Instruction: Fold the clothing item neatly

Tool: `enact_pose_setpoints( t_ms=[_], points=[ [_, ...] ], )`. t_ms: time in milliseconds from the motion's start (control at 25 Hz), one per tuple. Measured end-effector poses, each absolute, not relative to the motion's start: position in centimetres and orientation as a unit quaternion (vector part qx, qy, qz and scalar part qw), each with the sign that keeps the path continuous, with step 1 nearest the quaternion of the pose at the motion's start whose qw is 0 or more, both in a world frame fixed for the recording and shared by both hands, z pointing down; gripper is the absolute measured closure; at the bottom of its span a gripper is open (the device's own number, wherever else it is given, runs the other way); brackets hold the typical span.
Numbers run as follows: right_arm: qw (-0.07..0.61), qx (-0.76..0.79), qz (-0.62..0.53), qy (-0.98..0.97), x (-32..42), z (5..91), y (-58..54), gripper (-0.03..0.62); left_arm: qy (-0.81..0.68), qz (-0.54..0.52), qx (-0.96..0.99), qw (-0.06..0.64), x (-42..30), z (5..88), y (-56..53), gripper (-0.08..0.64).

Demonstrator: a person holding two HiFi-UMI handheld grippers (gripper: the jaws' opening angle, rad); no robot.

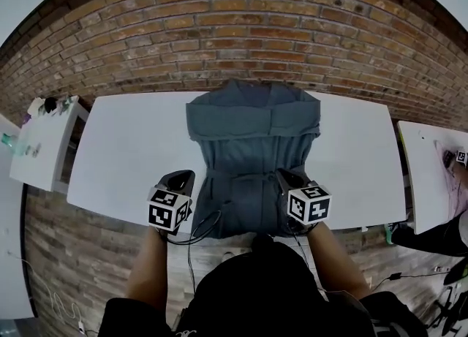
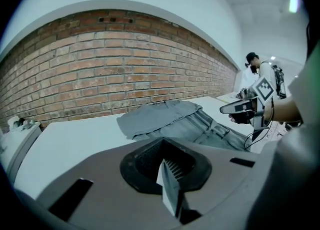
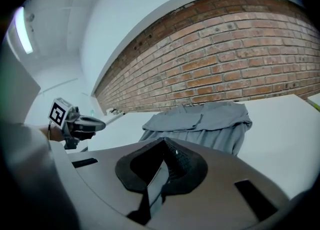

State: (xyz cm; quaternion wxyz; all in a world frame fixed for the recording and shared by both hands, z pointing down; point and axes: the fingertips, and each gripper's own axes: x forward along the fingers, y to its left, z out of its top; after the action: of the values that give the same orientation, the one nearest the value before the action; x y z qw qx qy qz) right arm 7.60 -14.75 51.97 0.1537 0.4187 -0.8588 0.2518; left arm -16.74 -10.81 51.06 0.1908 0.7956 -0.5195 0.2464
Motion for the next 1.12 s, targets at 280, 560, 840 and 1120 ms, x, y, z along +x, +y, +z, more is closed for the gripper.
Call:
enact_pose_setpoints(
  t_ms=[280, 560, 840, 1120],
  points=[
    [0.151, 0.441, 0.256, -0.847, 6.7, 52.4, -8.5, 0.592, -0.506, 0.249, 0.802, 0.196, -19.1, 52.6, -4.2, 0.563],
    [0.174, 0.445, 0.266, -0.837, 7.2, 54.9, -1.5, 0.592, -0.472, 0.271, 0.811, 0.216, -19.5, 56.4, 2.5, 0.563],
    [0.216, 0.423, 0.274, -0.836, 9.2, 57.9, 2.7, 0.592, -0.435, 0.298, 0.81, 0.255, -16.9, 60.6, 7.4, 0.563],
    [0.282, 0.384, 0.283, -0.832, 13.3, 61.8, 6.8, 0.592, -0.419, 0.347, 0.775, 0.321, -15.6, 65.7, 12.9, 0.458]
  ],
)
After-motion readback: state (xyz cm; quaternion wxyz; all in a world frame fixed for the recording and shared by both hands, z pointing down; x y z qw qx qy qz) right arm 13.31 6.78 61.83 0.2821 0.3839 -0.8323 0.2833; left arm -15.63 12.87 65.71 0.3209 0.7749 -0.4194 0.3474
